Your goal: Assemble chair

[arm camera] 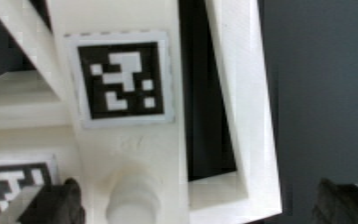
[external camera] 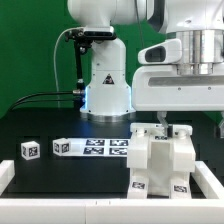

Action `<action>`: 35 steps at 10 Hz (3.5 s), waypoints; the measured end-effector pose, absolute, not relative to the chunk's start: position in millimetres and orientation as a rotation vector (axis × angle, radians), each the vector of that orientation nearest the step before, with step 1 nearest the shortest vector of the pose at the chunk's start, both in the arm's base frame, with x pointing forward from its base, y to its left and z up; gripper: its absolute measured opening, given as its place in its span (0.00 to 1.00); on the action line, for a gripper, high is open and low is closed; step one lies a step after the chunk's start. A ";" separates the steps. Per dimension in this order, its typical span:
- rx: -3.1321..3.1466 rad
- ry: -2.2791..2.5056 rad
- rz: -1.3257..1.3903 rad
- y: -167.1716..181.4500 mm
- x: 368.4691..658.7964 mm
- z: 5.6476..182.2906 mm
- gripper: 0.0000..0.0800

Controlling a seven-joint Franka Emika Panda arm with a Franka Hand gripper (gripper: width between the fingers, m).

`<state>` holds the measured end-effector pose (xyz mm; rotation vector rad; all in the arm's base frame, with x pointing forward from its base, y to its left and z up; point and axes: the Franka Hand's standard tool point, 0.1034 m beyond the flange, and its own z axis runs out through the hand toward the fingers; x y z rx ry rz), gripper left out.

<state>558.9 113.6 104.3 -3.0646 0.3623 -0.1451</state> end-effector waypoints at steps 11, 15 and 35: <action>-3.055 0.254 -0.162 82.4 562.4 144.0 0.81; -3.058 0.133 -0.115 23.4 551.6 163.4 0.81; -3.095 0.027 0.026 -109.6 490.0 105.5 0.81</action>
Offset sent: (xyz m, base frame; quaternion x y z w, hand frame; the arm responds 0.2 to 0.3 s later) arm -0.0012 -0.0036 0.0095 -0.0027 -0.0068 -0.0062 1.0000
